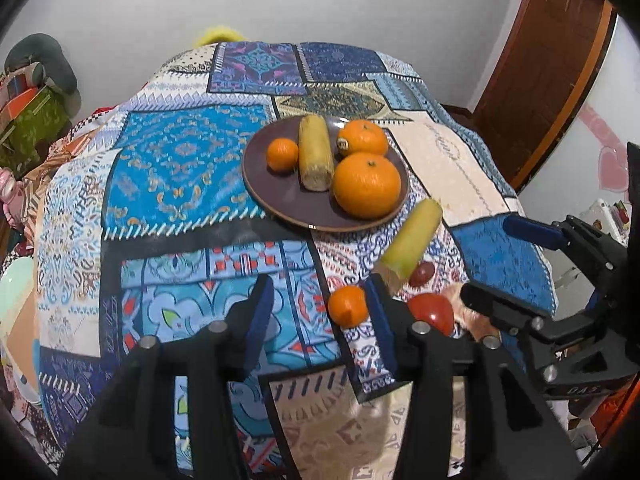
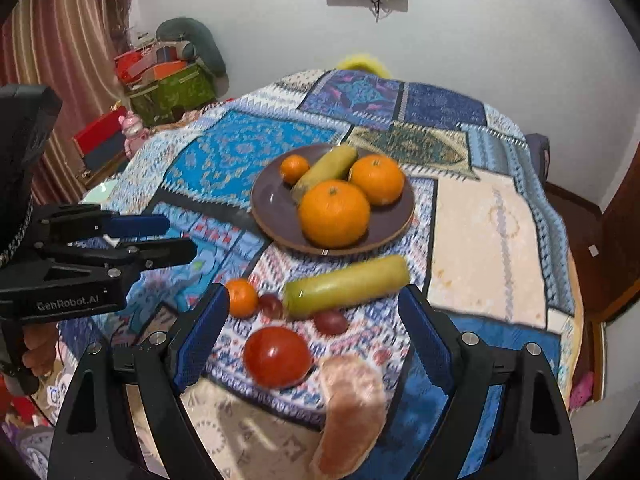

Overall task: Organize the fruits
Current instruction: 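Open both tools and withdraw them from the plate, then grasp the red tomato with the right tool, then grasp the loose mandarin with the left tool while the right tool lifts the tomato, then place the mandarin on the plate with the left tool while the right tool places the tomato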

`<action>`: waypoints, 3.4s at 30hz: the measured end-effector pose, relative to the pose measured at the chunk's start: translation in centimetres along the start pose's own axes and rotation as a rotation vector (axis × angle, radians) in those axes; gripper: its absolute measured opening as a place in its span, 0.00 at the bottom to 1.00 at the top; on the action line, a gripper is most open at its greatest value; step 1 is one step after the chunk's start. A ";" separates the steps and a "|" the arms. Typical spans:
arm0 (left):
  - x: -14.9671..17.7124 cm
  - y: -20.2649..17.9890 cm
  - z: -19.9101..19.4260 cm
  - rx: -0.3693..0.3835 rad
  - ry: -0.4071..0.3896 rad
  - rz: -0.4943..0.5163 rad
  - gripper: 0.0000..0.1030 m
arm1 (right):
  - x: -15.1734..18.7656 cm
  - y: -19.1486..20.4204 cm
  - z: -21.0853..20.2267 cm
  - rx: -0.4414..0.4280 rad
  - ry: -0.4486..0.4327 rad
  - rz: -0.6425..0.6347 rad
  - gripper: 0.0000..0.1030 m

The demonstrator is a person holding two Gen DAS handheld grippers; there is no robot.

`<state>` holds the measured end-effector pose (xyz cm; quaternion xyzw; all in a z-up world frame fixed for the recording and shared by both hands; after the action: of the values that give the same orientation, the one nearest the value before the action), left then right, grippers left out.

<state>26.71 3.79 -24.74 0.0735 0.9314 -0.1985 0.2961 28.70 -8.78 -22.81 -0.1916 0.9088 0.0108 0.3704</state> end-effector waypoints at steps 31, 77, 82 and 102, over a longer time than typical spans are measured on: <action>3.6 1.3 3.7 0.027 0.125 -0.049 0.53 | 4.7 3.8 4.5 -0.132 0.183 -0.068 0.47; -1.3 1.3 5.3 0.050 0.045 -0.040 0.33 | -0.6 -4.7 4.8 -0.026 0.062 0.085 0.45; -3.1 2.2 5.8 0.039 0.030 -0.040 0.33 | -2.1 -5.5 6.1 -0.010 0.051 0.089 0.45; -6.2 4.1 10.0 0.057 0.032 -0.042 0.33 | -6.2 -6.3 12.2 0.026 0.035 0.081 0.45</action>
<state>38.06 3.26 -29.95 0.0654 0.9313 -0.2297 0.2749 43.13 -10.52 -26.68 -0.1498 0.9224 0.0108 0.3559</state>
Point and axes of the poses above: each gripper's, at about its wrist camera, not at the fingertips, and z roughly the way its jaws point, y to its left, x to its underside, the point moved 6 cm from there along z, roughly the way its jaws point, and after that the axes turned 14 degrees about x, right-handed, at the moved point
